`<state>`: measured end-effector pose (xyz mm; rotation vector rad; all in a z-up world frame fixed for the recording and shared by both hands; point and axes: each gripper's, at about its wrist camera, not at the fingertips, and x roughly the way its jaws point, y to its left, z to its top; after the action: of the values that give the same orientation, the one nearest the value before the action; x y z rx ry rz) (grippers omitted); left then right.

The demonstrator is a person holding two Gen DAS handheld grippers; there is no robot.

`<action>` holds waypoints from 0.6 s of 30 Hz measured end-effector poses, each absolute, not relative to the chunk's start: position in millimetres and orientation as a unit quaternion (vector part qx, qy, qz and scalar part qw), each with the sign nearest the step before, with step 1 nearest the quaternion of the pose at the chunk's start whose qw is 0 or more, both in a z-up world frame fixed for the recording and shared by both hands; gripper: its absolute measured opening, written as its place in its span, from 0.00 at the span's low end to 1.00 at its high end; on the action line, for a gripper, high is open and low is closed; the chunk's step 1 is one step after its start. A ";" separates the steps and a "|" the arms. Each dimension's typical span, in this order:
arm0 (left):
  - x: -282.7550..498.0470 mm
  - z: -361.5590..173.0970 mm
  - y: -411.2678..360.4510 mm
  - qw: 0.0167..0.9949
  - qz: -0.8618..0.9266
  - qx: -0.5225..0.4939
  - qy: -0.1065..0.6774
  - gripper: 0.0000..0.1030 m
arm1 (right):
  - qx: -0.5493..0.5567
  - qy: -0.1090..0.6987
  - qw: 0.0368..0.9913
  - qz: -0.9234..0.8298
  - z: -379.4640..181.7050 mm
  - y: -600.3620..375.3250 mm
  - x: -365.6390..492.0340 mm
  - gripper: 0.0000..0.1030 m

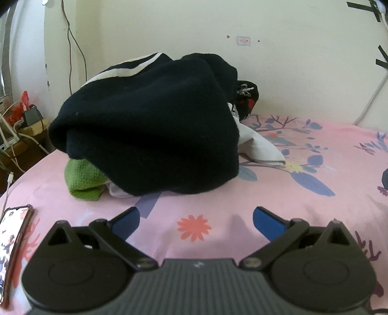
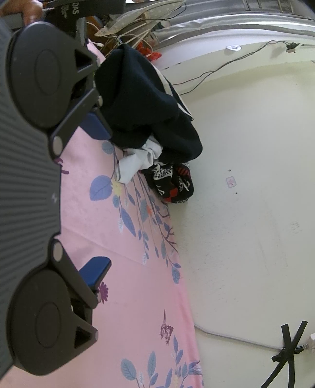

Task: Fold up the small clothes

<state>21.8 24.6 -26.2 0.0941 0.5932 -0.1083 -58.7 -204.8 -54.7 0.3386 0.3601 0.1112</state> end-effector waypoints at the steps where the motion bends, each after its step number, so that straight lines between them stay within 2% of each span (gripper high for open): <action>1: 22.1 -26.0 24.5 0.953 -0.054 0.046 0.294 1.00 | 0.168 0.178 0.968 0.055 -54.5 -204.9 -58.7 0.94; 18: 24.8 -24.3 27.6 0.949 -0.061 0.040 0.306 1.00 | 0.168 0.179 0.968 0.055 -54.2 -205.5 -58.2 0.94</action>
<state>24.8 27.6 -24.3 0.0822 0.6221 -0.1248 -58.2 -205.5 -54.2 0.3395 0.3615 0.1112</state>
